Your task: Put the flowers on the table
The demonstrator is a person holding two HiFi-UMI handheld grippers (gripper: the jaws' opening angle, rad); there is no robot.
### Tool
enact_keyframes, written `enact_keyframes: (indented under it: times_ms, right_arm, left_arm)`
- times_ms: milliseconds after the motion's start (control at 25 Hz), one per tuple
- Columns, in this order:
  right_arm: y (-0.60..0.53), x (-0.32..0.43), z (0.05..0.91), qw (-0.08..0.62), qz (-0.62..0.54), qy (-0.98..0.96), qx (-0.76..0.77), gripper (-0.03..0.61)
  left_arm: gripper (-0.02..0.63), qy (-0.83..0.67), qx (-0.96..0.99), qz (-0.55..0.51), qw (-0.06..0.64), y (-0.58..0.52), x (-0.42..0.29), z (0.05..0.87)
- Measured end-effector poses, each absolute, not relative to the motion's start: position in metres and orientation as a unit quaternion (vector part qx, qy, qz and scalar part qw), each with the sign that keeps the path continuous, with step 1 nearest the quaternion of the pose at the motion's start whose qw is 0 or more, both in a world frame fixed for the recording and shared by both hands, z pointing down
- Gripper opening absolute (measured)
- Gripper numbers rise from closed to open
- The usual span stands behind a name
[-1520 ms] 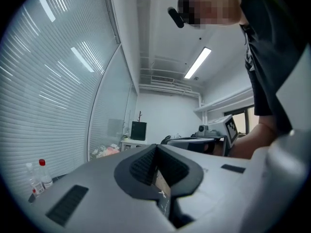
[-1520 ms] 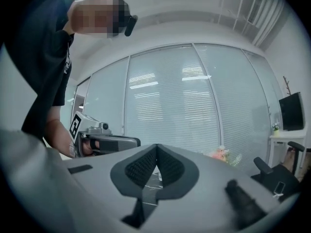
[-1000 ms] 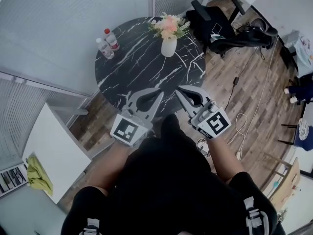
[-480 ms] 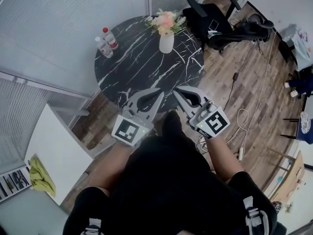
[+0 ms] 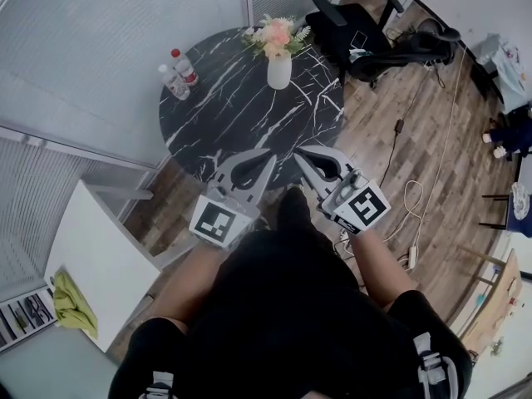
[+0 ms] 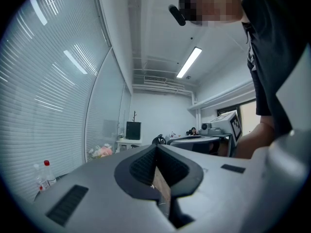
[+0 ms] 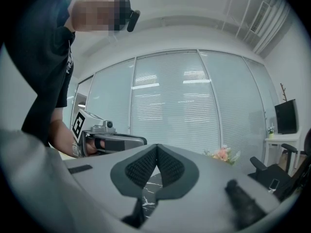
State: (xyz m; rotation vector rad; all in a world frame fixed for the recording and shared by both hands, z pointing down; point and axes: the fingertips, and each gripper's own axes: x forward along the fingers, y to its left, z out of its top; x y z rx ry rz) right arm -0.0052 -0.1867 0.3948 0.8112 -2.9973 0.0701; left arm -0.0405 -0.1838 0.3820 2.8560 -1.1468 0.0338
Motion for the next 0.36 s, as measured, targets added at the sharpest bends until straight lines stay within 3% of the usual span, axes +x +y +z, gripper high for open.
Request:
enact_keyframes:
  times_ms: [360]
  right_arm:
    - [-0.1882,-0.0076,0.393,0.02,0.019,-0.965,0.26,0.02]
  left_arm:
    - [0.012,-0.377,0.926,0.011,0.033,-0.1852,-0.0441,0.3825]
